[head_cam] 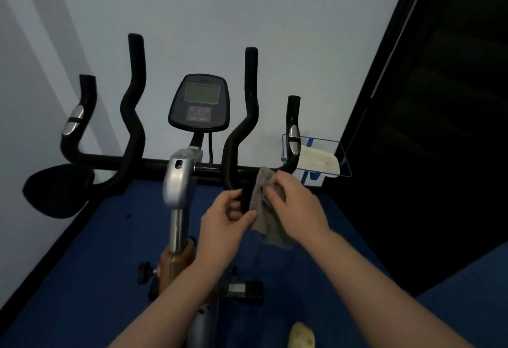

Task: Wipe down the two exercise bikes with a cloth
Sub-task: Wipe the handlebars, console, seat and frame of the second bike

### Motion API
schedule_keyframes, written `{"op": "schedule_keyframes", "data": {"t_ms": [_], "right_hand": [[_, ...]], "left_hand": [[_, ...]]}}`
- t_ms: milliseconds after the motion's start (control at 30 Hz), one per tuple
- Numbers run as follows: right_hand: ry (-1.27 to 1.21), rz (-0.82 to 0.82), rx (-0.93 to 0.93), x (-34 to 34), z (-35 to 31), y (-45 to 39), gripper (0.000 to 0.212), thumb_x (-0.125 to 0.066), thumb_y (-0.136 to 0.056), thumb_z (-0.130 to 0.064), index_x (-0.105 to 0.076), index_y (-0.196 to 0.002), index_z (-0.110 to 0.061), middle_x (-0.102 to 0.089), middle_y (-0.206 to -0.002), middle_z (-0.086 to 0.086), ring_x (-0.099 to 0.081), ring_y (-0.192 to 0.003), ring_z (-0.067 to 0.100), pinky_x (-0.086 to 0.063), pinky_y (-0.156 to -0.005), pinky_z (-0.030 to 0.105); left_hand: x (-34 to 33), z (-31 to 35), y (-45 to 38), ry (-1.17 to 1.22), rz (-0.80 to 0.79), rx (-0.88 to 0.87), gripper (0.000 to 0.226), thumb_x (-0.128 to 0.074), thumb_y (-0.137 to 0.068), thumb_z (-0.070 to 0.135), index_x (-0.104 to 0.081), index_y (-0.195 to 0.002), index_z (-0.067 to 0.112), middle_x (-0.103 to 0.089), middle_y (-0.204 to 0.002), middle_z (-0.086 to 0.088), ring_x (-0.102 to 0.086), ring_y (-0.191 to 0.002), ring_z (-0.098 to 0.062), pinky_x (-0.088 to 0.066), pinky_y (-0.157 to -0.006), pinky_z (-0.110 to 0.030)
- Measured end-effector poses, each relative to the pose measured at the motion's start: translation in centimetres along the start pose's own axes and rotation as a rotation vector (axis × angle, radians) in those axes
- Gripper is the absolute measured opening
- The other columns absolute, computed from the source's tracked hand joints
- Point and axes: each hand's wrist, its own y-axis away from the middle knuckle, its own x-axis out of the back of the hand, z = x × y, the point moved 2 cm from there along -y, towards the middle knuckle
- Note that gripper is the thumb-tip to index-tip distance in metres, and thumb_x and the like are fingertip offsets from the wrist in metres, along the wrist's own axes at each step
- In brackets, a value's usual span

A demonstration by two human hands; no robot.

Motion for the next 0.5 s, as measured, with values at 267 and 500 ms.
{"op": "schedule_keyframes", "data": {"t_ms": [267, 500], "right_hand": [[-0.295, 0.338, -0.120, -2.1, 1.4, 4.7, 0.019, -0.064, -0.093, -0.026, -0.049, -0.089, -0.038, -0.057, -0.100, -0.025, -0.055, -0.092, -0.010, -0.044, -0.065, 0.007], [-0.269, 0.214, -0.200, -1.0, 0.7, 0.7, 0.019, -0.054, -0.098, -0.029, -0.045, -0.113, -0.037, -0.063, -0.098, -0.015, -0.061, -0.085, 0.007, -0.050, -0.064, 0.031]], "left_hand": [[-0.9, 0.0, 0.5, -0.049, 0.081, -0.044, 0.038, -0.078, -0.081, 0.017, -0.055, -0.100, 0.040, -0.066, -0.080, 0.023, -0.063, -0.069, 0.002, -0.050, -0.062, -0.013], [-0.8, -0.1, 0.7, -0.049, 0.085, -0.043, 0.041, -0.075, -0.083, 0.010, -0.056, -0.101, 0.041, -0.065, -0.075, 0.021, -0.063, -0.067, 0.003, -0.051, -0.065, -0.013]]}}
